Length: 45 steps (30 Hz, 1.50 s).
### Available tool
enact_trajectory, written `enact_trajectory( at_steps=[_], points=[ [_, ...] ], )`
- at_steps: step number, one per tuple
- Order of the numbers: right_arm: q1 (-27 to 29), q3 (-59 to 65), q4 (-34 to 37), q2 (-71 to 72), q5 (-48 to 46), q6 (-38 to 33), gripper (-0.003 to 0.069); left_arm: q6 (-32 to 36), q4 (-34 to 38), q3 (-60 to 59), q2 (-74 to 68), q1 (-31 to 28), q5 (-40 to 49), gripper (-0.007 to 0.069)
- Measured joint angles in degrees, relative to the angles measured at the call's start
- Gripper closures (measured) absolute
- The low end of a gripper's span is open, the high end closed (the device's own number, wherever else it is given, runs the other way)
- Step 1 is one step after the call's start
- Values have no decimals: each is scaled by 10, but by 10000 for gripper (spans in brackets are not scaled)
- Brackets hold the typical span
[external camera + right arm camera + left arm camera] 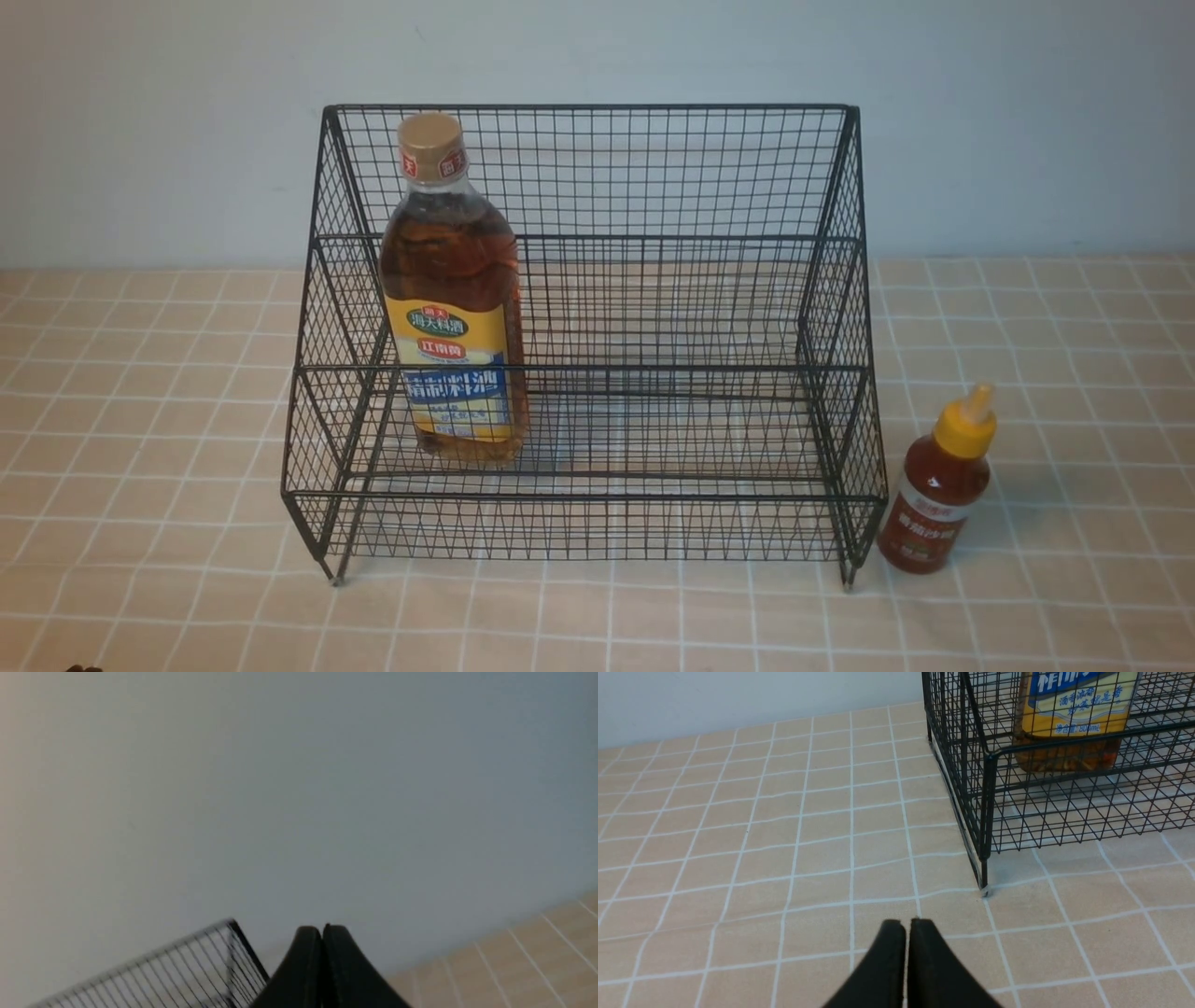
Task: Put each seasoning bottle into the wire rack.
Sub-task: Use the right arm to grab the condiment bottle closest to it
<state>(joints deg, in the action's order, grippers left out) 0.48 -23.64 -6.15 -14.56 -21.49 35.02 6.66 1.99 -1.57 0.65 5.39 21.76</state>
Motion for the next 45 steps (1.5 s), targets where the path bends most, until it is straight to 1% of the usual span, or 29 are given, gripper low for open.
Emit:
enact_trajectory(
  at_steps=[1, 2, 3, 5, 6, 7, 8, 9, 10, 12, 13, 18, 21, 22, 24, 25, 26, 27, 28, 30, 32, 35, 39, 45],
  points=[
    [-12, -28, 3, -41, -70, -38, 673, 0, 0, 0, 0, 0, 0, 631],
    [-16, -38, 4, -48, -93, -44, 673, 0, 0, 0, 0, 0, 0, 631],
    [-33, -78, 21, -106, -182, -101, 673, 0, 0, 0, 0, 0, 0, 631],
    [-60, -127, 69, -190, -279, -175, 673, 0, 0, 0, 0, 0, 0, 631],
    [-62, -135, 74, -197, -303, -186, 673, 0, 0, 0, 0, 0, 0, 631],
    [-74, -157, 104, -242, -343, -212, 673, 0, 0, 0, 0, 0, 0, 631],
    [-75, -160, 115, -248, -349, -218, 673, 0, 0, 0, 0, 0, 0, 631],
    [-86, -189, 153, -297, -388, -236, 672, 0, 0, 0, 0, 0, 0, 631],
    [-86, -192, 157, -297, -391, -238, 672, 0, 0, 0, 0, 0, 0, 631],
    [-96, -229, 189, -368, -409, -264, 651, 0, 0, 0, 0, 0, 0, 631],
    [-96, -231, 190, -372, -409, -269, 648, 0, 0, 0, 0, 0, 0, 631],
    [-98, -278, 192, -466, -394, -332, 526, 0, 0, 0, 0, 0, 0, 631],
    [-98, -298, 192, -512, -366, -350, 406, 0, 0, 0, 0, 0, 0, 631],
    [-98, -299, 192, -522, -362, -350, 389, 0, 0, 0, 0, 0, 0, 631],
    [-98, -305, 193, -555, -330, -355, 282, 0, 0, 0, 0, 0, 0, 631],
    [-98, -305, 196, -571, -314, -358, 245, 0, 0, 0, 0, 0, 0, 631],
    [-98, -305, 196, -576, -309, -359, 225, 0, 0, 0, 0, 0, 0, 631],
    [-98, -305, 200, -593, -289, -366, 181, 0, 0, 0, 0, 0, 0, 631],
    [-98, -305, 201, -597, -287, -367, 170, 0, 0, 0, 0, 0, 0, 631],
    [-98, -305, 202, -626, -257, -376, 113, 0, 0, 0, 0, 0, 0, 631],
    [-98, -305, 203, -644, -243, -381, 90, 0, 0, 0, 0, 0, 0, 631],
    [-98, -305, 207, -670, -227, -385, 76, 0, 0, 0, 0, 0, 0, 631],
    [-98, -305, 218, -691, -210, -393, 74, 0, 0, 0, 0, 0, 0, 631],
    [-98, -305, 255, -710, -169, -432, 80, 0, 0, 0, 0, 0, 0, 631]
  ],
)
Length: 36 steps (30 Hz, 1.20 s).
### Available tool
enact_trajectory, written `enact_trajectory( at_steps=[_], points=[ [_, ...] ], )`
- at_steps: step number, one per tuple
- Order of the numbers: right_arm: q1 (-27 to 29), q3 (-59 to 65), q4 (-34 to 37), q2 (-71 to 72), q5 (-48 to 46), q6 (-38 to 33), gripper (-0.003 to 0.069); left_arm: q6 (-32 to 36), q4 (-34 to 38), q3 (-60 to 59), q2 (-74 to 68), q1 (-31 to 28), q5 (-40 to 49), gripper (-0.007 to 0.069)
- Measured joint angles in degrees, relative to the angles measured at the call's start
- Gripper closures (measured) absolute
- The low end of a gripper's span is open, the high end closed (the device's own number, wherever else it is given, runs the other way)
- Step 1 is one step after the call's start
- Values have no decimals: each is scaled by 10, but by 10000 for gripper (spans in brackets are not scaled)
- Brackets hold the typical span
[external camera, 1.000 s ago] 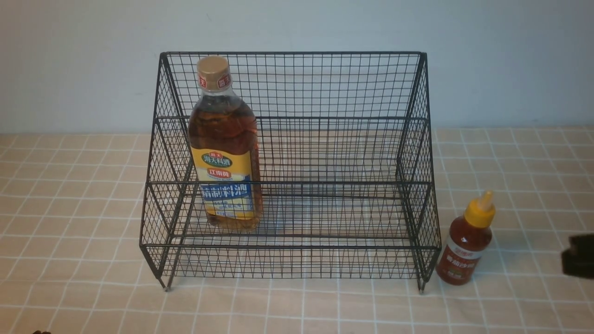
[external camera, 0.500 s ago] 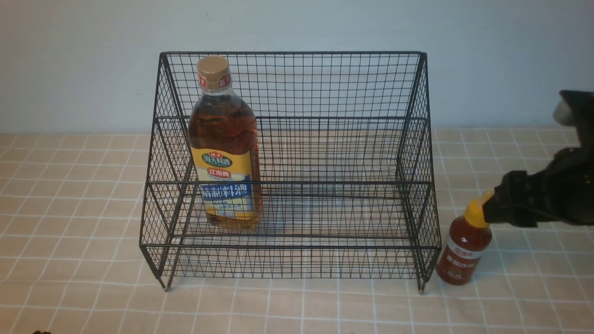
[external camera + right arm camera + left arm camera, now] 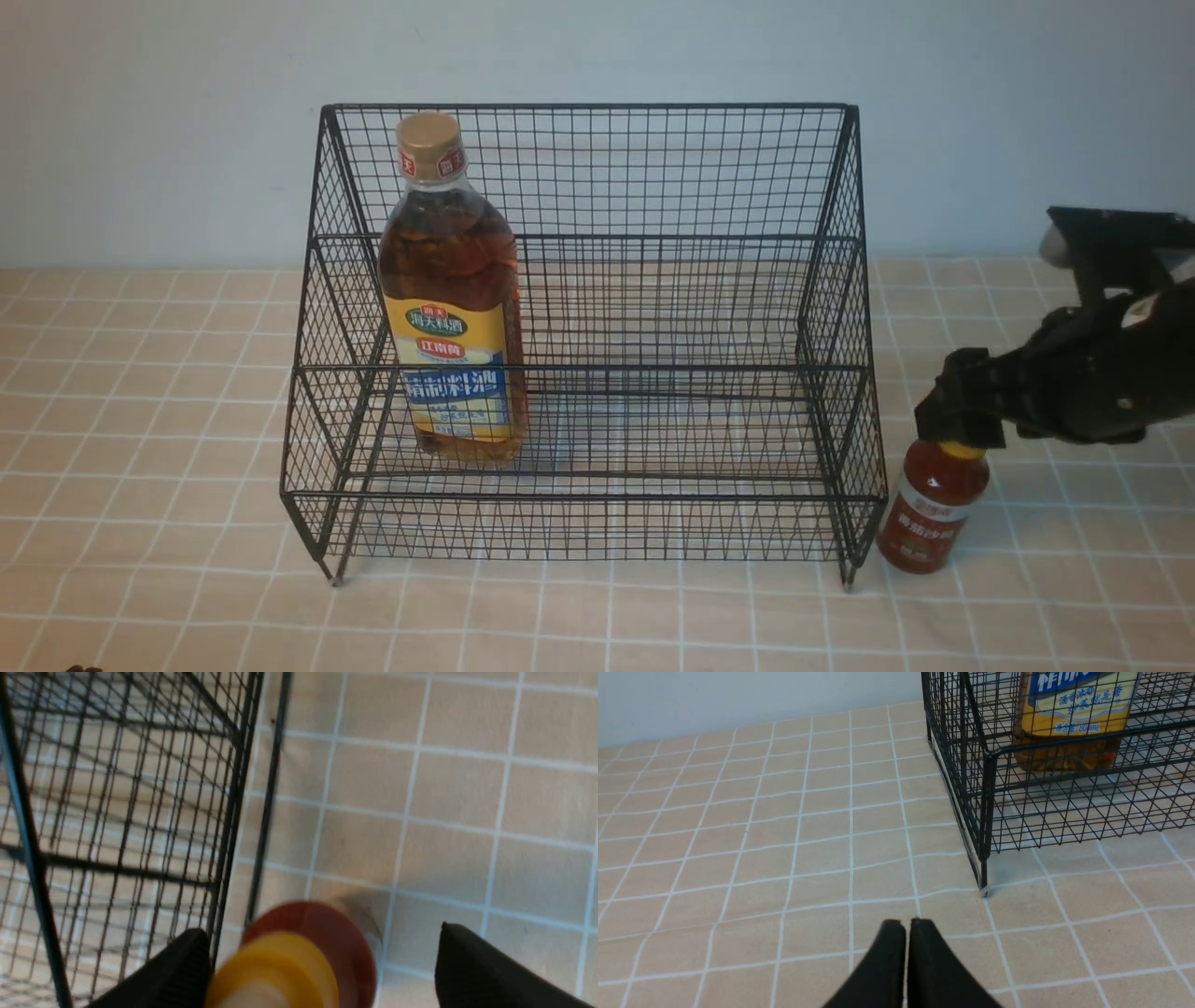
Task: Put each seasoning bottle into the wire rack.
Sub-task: Use the right arm to grab the condiment bottle closest to it, then use the right arm to put the condiment bottle back on the shelf
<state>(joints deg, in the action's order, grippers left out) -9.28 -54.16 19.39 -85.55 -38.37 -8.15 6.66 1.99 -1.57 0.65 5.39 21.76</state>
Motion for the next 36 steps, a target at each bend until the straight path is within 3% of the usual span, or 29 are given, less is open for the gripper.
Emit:
enact_trajectory(
  at_steps=[4, 6, 7, 13, 19, 28, 36],
  points=[
    [0, 0, 28, -10, 4, -9, 187, 0, 0, 0, 0, 0, 0, 631],
    [0, 0, 33, -12, -3, -19, 339, 0, 0, 0, 0, 0, 0, 631],
    [0, -2, 29, -12, -5, -26, 372, 0, 0, 0, 0, 0, 0, 631],
    [0, -22, 6, -12, -57, -32, 363, 0, 0, 0, 0, 0, 0, 631],
    [0, -122, -18, 27, -165, -32, 363, 0, 0, 0, 0, 0, 0, 631],
    [0, -270, 4, 104, -239, -33, 363, 0, 0, 0, 0, 0, 0, 631],
    [-98, -282, 24, 94, -239, -55, 363, 0, 0, 0, 0, 0, 0, 631]
  ],
)
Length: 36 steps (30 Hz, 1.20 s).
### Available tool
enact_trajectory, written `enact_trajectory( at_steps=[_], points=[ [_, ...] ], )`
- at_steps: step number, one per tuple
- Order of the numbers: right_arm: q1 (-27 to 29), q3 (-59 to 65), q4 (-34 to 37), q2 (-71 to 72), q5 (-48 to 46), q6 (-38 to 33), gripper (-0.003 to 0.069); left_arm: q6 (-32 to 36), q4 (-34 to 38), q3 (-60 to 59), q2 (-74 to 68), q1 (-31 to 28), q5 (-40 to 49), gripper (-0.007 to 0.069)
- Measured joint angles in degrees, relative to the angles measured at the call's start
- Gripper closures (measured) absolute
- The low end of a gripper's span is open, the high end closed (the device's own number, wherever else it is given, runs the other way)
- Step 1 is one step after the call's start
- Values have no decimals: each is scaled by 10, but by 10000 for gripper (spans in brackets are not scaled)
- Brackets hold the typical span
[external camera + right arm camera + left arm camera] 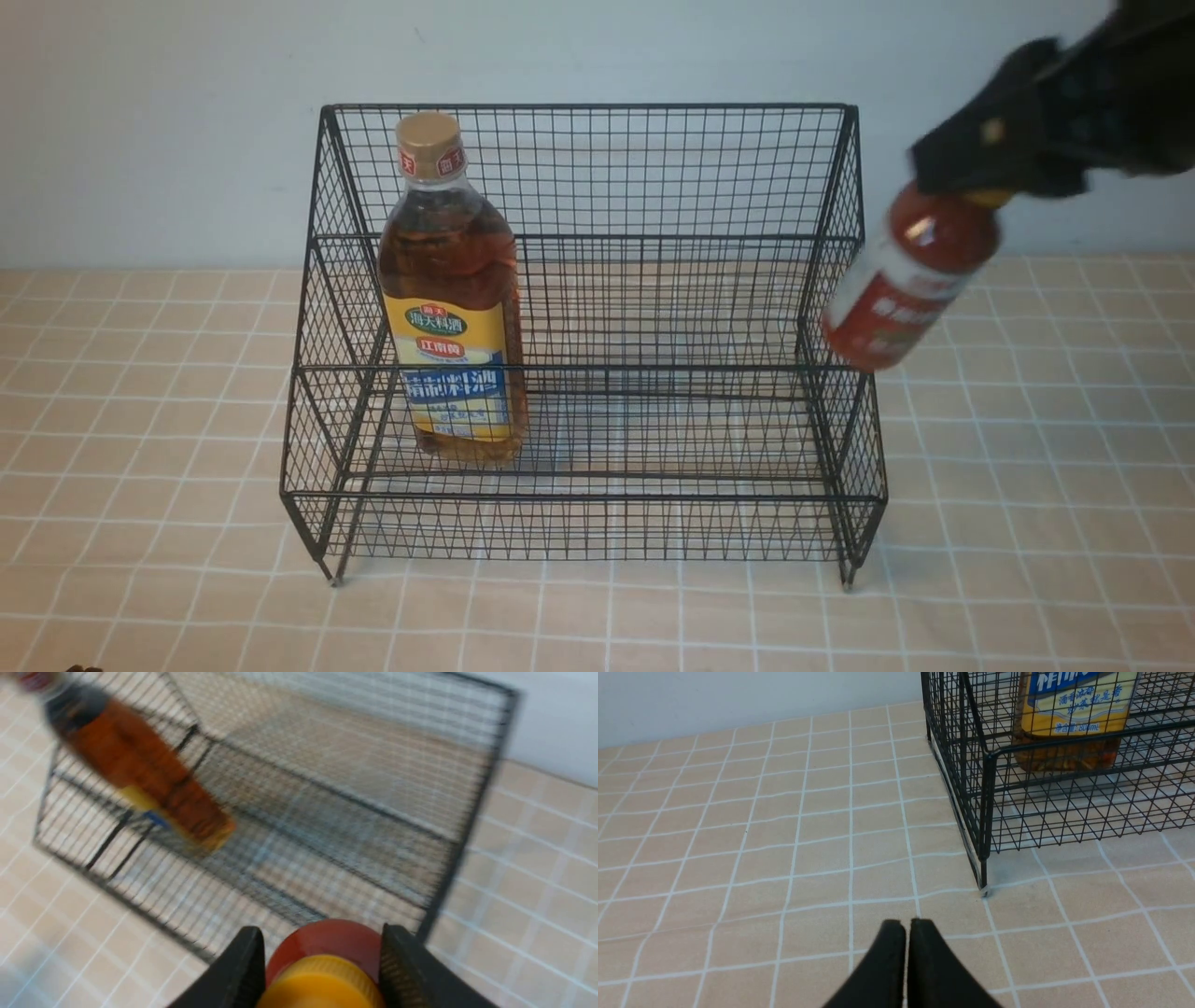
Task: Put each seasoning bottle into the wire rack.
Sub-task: Use the right arm to put the condiment bottle back on the shelf
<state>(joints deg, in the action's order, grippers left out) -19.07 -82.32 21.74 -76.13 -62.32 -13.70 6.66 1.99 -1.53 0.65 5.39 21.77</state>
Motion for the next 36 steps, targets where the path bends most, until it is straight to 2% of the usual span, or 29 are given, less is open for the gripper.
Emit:
enact_trajectory(
  at_steps=[1, 4, 9, 13, 29, 32, 36],
  points=[
    [-28, 0, -3, -14, 12, 3, 363, 0, 0, 0, 0, 0, 0, 631],
    [-61, 0, -17, -39, 29, 29, 363, 0, 0, 0, 0, 0, 0, 631],
    [-89, 0, -56, -85, 28, 65, 363, 0, 0, 0, 0, 0, 0, 631],
    [-96, 0, -81, -123, 26, 71, 363, 0, 0, 0, 0, 0, 0, 631],
    [-96, -5, -107, -221, -41, 125, 361, 0, 0, 0, 0, 0, 0, 631],
    [-96, -6, -107, -221, -51, 128, 334, 0, 0, 0, 0, 0, 0, 631],
    [-96, -6, -103, -218, -81, 130, 210, 0, 0, 0, 0, 0, 0, 631]
  ],
)
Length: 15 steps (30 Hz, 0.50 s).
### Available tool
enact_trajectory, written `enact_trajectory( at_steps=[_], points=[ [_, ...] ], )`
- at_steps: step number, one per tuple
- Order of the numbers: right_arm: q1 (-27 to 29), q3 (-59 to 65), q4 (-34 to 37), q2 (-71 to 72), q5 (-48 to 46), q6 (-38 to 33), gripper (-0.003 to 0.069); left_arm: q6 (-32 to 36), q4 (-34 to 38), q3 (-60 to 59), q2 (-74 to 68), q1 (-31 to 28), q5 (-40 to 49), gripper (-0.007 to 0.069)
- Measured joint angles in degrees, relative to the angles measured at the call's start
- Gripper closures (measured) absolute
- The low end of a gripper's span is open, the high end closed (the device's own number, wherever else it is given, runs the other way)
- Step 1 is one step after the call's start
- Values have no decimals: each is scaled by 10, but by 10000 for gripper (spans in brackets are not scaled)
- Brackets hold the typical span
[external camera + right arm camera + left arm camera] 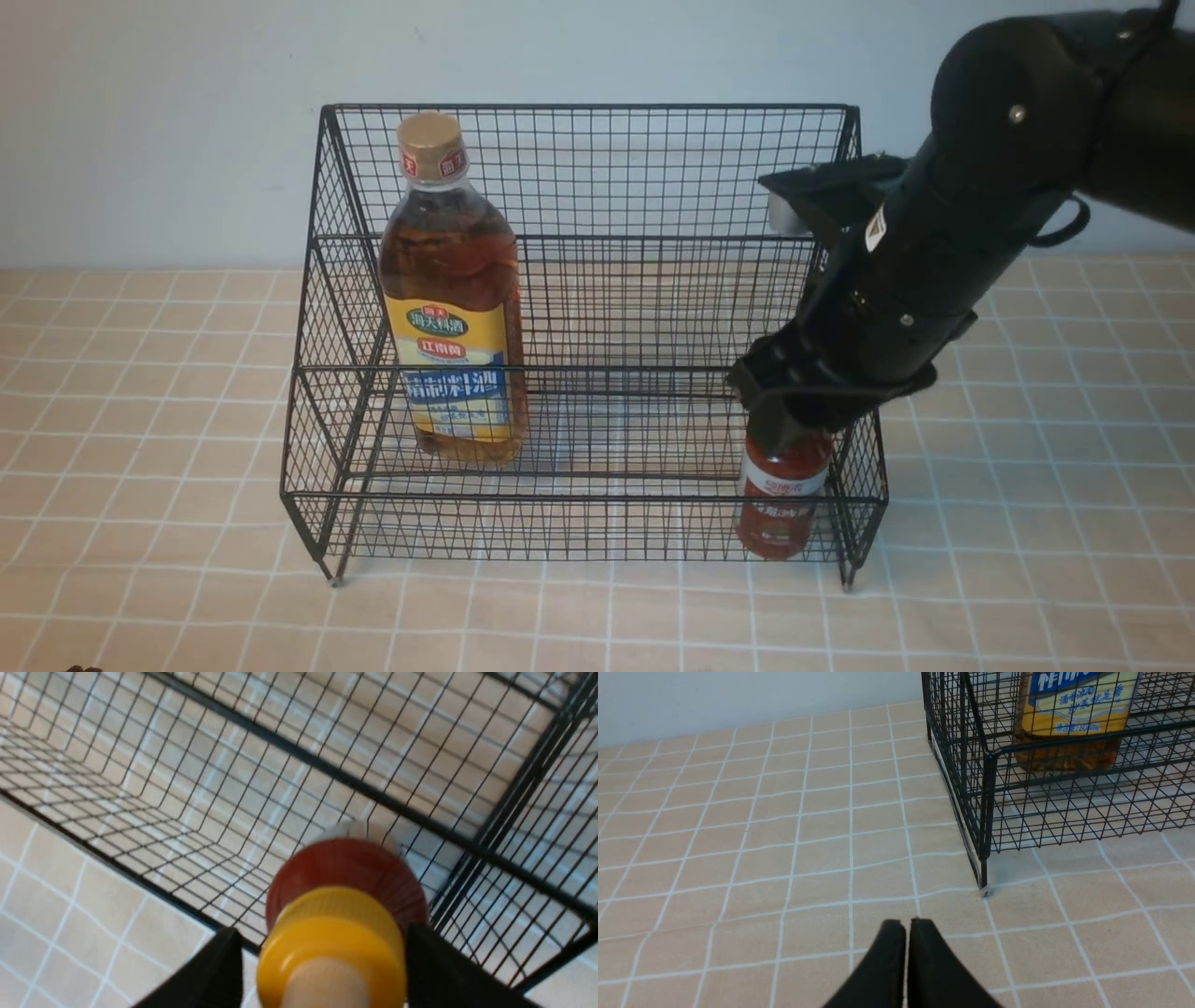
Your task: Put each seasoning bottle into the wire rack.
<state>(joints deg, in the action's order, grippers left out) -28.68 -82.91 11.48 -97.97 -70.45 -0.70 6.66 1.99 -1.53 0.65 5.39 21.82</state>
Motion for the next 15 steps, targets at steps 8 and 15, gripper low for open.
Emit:
enact_trajectory(
  at_steps=[8, 15],
  points=[
    [0, -46, 4, 56, -4, 21, 139, 0, 0, 0, 0, 0, 1, 631],
    [0, -64, 6, 210, -13, 60, 242, 0, 0, 0, 0, 0, 1, 631]
  ],
)
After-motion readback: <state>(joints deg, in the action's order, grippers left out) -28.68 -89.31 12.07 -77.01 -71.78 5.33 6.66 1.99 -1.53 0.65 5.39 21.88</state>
